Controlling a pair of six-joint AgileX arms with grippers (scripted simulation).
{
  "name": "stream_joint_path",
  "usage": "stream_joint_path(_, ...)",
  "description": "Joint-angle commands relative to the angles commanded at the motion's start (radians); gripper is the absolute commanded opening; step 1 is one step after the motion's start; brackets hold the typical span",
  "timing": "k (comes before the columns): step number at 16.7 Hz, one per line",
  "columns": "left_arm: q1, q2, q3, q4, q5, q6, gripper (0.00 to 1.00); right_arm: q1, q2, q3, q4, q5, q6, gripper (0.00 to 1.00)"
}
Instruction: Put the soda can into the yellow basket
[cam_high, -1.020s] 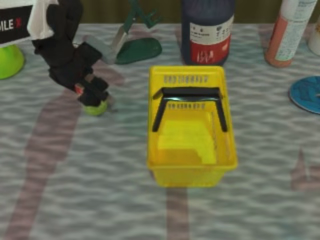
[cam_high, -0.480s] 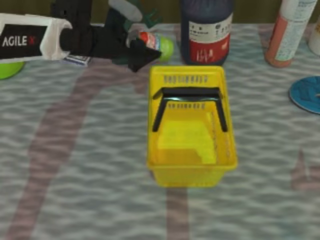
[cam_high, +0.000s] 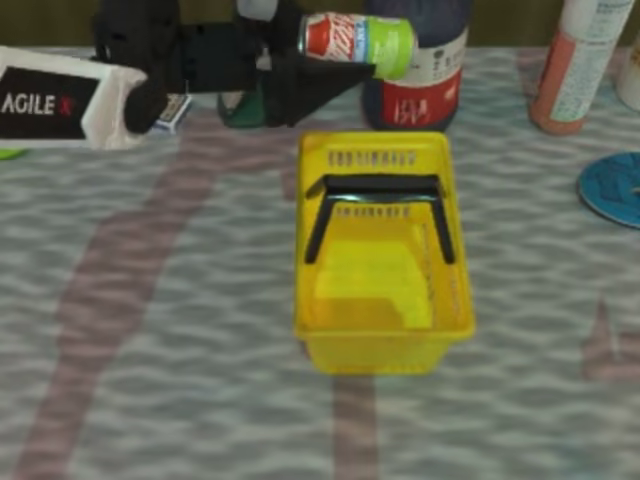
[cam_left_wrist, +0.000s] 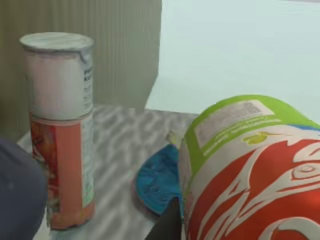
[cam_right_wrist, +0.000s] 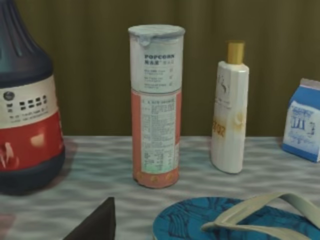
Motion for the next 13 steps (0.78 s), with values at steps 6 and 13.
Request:
stream_joint_path(6,-0.006,-0.027,-0.029,0.104,0.087,-0.037,0.0,0.0,0.0,0.0,0.0,0.0,0.0,1.0)
stream_joint_path(13,0.005,0.07,-0.048,0.22,0.09,-0.037,0.0,0.0,0.0,0.0,0.0,0.0,0.0,1.0)
